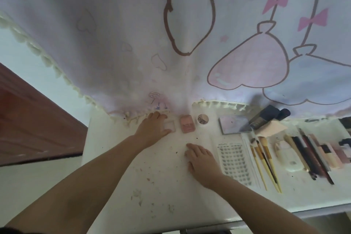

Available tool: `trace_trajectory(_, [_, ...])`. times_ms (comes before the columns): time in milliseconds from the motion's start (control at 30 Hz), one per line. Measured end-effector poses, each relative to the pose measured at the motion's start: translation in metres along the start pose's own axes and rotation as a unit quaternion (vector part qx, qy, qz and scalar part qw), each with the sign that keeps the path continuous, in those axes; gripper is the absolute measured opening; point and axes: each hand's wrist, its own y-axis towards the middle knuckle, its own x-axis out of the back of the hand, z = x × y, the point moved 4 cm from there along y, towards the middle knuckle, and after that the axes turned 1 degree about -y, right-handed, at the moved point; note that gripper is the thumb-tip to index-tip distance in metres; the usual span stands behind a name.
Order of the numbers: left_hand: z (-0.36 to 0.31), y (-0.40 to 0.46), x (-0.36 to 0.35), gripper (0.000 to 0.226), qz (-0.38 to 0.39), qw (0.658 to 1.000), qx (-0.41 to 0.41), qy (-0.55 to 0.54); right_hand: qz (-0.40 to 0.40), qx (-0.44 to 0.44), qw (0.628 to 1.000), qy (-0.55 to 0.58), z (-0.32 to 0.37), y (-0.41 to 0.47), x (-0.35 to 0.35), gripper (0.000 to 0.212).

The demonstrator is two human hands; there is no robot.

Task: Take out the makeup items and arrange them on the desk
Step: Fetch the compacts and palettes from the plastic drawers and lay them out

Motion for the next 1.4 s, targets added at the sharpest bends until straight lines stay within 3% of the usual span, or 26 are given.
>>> trace_trajectory(133, [-0.013, -0.017, 0.023, 0.042, 0.042, 0.997, -0.067, -0.02, 0.129, -0.099, 0.986, 0.038, 0.007, 0.007, 0.047, 0.039])
trace_trajectory(200, [-0.026, -0.027, 0.034, 0.04, 0.033, 0.992, -0.123, 0.001, 0.098, -0.151, 0.983, 0.047, 0.011, 0.002, 0.069, 0.04])
trace_trajectory(300, [-0.052, -0.046, 0.046, 0.037, -0.004, 0.975, -0.215, 0.06, -0.019, -0.23, 0.971, 0.056, 0.017, -0.027, 0.089, 0.043])
trace_trajectory(433, [-0.097, -0.075, 0.034, 0.041, -0.024, 0.946, -0.3, 0.119, -0.165, -0.346, 0.924, -0.001, 0.031, -0.1, 0.093, 0.046])
trace_trajectory(600, [-0.173, -0.142, -0.009, 0.043, 0.028, 0.901, -0.418, 0.114, -0.195, -0.477, 0.857, 0.007, 0.052, -0.22, 0.048, 0.048])
trace_trajectory(733, [-0.232, -0.215, -0.067, 0.044, 0.09, 0.84, -0.514, 0.151, -0.195, -0.579, 0.791, 0.045, 0.079, -0.329, -0.01, 0.054])
trace_trajectory(900, [-0.295, -0.351, -0.151, 0.044, 0.147, 0.745, -0.622, 0.191, -0.205, -0.692, 0.684, 0.106, 0.147, -0.478, -0.099, 0.047])
trace_trajectory(1100, [-0.32, -0.564, -0.267, 0.043, 0.214, 0.629, -0.711, 0.23, -0.206, -0.806, 0.526, 0.176, 0.292, -0.653, -0.22, 0.048])
trace_trajectory(1267, [-0.312, -0.758, -0.345, 0.046, 0.26, 0.525, -0.768, 0.26, -0.233, -0.873, 0.376, 0.204, 0.428, -0.771, -0.312, 0.084])
trace_trajectory(1400, [-0.306, -0.895, -0.384, 0.046, 0.274, 0.418, -0.821, 0.277, -0.206, -0.906, 0.276, 0.246, 0.52, -0.843, -0.367, 0.05])
